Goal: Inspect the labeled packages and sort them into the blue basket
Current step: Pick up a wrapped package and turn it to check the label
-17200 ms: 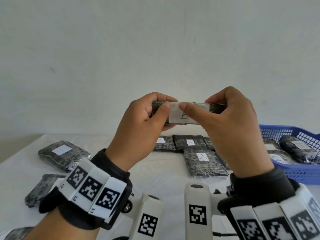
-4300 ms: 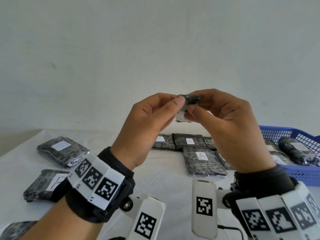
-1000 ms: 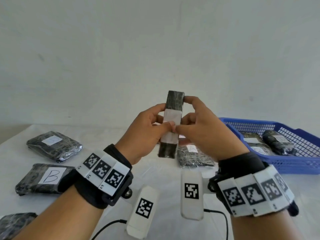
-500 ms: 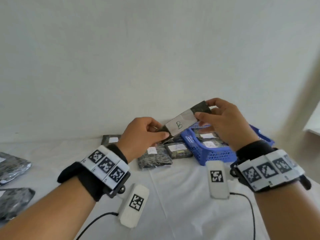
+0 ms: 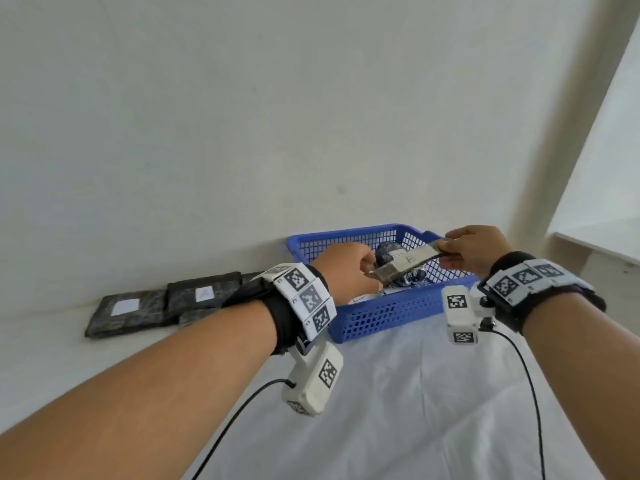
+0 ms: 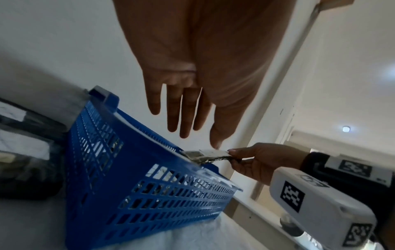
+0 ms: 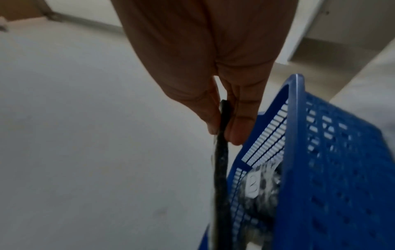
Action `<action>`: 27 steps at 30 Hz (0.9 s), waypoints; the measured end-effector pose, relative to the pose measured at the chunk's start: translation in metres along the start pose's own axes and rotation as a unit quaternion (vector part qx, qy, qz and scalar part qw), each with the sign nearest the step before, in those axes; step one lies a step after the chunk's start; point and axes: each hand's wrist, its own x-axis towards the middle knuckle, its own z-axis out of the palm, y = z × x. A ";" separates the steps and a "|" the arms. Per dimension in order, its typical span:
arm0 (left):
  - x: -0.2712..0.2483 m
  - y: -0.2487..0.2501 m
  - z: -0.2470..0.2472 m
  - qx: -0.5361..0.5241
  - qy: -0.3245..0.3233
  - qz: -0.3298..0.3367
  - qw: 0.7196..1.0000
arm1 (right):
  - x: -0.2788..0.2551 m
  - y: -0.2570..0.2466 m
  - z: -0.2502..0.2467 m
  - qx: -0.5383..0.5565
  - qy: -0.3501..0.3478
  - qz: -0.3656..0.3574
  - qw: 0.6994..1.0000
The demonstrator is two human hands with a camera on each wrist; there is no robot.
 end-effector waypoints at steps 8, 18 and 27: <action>0.036 -0.020 0.027 0.204 -0.165 -0.008 0.965 | 0.058 0.027 0.001 -0.283 0.026 0.006 0.959; 0.038 -0.029 0.038 0.232 -0.138 -0.002 0.963 | 0.048 0.026 0.038 -0.660 -0.052 -0.024 0.749; -0.033 -0.056 -0.045 0.139 0.110 -0.052 0.983 | -0.059 -0.025 0.140 -0.532 -0.114 -0.203 0.814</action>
